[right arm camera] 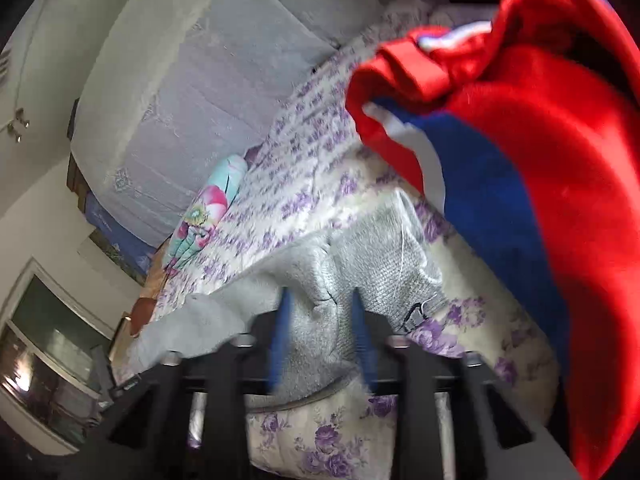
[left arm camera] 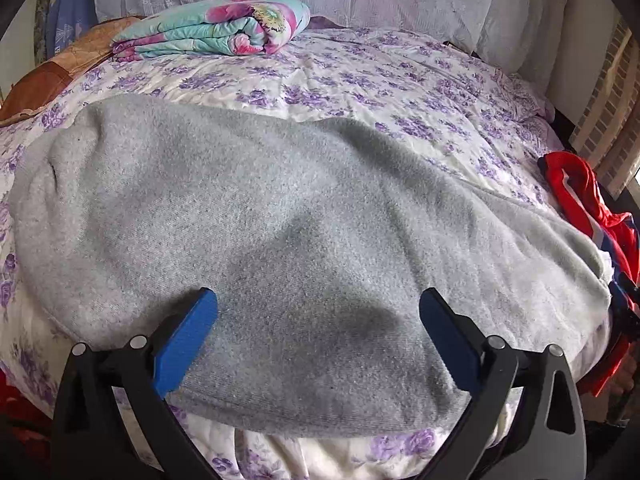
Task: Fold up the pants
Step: 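Grasp the grey sweatpants cuffs with the right gripper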
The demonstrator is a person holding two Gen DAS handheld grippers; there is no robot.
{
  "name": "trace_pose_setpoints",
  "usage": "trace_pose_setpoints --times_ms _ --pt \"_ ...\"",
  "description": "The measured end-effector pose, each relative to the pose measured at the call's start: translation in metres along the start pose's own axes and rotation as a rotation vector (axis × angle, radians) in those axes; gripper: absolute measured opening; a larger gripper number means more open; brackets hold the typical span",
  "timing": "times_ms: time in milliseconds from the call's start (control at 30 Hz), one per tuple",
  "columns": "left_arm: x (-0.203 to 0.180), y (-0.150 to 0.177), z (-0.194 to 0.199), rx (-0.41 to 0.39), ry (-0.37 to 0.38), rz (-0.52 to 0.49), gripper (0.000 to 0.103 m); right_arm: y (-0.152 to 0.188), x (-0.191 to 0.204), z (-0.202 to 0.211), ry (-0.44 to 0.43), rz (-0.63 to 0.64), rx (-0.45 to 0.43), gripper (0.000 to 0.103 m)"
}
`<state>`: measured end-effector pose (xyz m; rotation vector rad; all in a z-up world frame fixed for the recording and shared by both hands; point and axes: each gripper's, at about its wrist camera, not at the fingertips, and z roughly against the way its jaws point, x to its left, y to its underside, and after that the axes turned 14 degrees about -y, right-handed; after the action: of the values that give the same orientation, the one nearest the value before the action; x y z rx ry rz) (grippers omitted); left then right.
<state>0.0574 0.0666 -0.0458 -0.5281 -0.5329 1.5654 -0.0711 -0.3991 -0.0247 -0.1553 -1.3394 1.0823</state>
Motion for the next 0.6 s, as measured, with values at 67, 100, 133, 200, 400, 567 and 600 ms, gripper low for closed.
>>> trace_pose_setpoints --times_ms 67,100,133,200,400,567,600 --pt "0.006 0.0 0.006 0.006 0.039 0.029 0.098 0.006 0.012 0.012 0.079 0.051 -0.024 0.064" --pt "0.009 0.0 0.007 0.009 0.044 0.04 0.098 0.009 0.009 0.014 0.11 0.018 -0.017 0.063" --pt "0.011 0.001 0.008 0.012 0.046 0.047 0.098 0.013 0.001 0.017 0.12 -0.04 -0.017 0.062" --pt "0.016 0.002 0.009 0.019 0.059 0.059 0.098 0.02 -0.017 0.009 0.079 -0.129 -0.002 0.057" --pt "0.018 0.007 0.01 0.011 0.06 0.054 0.098 0.023 -0.03 -0.025 -0.003 -0.094 -0.056 0.053" --pt "0.027 0.011 0.018 -0.003 0.081 0.087 0.098 0.015 -0.01 -0.031 0.016 -0.009 -0.063 0.021" --pt "0.029 0.012 0.02 -0.008 0.079 0.093 0.098 0.012 0.013 -0.031 0.066 0.091 -0.06 0.021"
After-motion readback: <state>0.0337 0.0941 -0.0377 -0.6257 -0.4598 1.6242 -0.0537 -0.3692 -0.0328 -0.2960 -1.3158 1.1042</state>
